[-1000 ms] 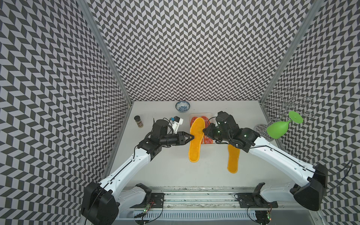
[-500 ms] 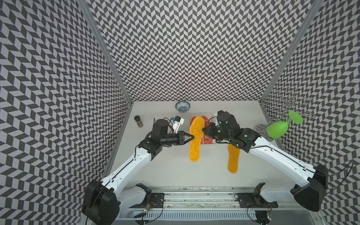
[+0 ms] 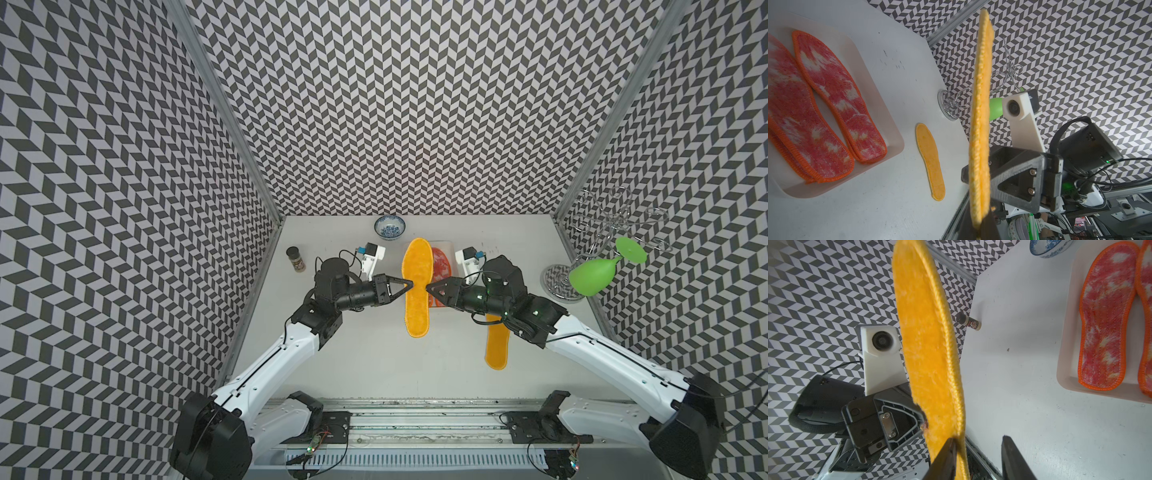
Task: Put the insoles into the storage box
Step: Pick up the insole from the center of the board.
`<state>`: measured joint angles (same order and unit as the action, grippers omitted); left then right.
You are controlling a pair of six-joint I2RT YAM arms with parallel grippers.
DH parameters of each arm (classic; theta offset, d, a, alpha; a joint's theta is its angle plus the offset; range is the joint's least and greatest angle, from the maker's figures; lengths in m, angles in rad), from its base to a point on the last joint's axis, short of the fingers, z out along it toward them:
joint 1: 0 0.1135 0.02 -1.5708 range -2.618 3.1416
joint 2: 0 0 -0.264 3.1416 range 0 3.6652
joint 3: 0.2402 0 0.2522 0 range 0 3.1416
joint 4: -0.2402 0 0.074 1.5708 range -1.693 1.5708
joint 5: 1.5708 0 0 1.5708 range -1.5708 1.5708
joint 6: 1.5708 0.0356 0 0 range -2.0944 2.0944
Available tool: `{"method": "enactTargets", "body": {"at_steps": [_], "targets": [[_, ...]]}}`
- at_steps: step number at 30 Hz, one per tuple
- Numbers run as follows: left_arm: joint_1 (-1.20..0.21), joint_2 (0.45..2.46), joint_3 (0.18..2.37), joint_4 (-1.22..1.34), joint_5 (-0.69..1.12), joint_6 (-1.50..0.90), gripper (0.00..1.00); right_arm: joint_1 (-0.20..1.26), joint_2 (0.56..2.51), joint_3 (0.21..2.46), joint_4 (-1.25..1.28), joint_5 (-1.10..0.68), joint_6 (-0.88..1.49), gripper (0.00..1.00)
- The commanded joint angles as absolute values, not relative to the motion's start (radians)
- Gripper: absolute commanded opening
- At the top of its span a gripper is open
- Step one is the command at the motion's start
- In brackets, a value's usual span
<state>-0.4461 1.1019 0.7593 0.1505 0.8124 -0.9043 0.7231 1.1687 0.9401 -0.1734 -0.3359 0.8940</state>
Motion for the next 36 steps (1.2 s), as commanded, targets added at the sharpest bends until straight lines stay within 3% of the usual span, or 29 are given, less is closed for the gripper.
{"method": "enactTargets", "body": {"at_steps": [1,6,15,18,21,26,36], "targets": [[-0.442,1.106,0.755,0.221,0.851,-0.928,0.0,0.721,1.17,0.946,-0.049,-0.397,0.872,0.37],[-0.442,1.106,0.751,0.219,0.854,-0.927,0.0,0.708,1.179,0.933,0.017,-0.44,0.895,0.32],[-0.442,1.1,0.755,0.182,0.85,-0.904,0.0,0.682,1.181,0.927,0.027,-0.458,0.913,0.04],[-0.441,1.094,0.762,0.149,0.838,-0.886,0.22,0.662,1.186,0.928,0.028,-0.47,0.903,0.0],[-0.435,1.092,0.782,0.087,0.822,-0.844,0.31,0.627,1.208,0.941,0.014,-0.493,0.868,0.0],[-0.392,1.094,0.812,-0.013,0.796,-0.77,0.56,0.529,1.284,0.979,-0.032,-0.554,0.763,0.0],[-0.309,1.122,0.859,-0.125,0.765,-0.624,0.72,0.408,1.668,1.18,-0.121,-0.709,0.582,0.0]]}}
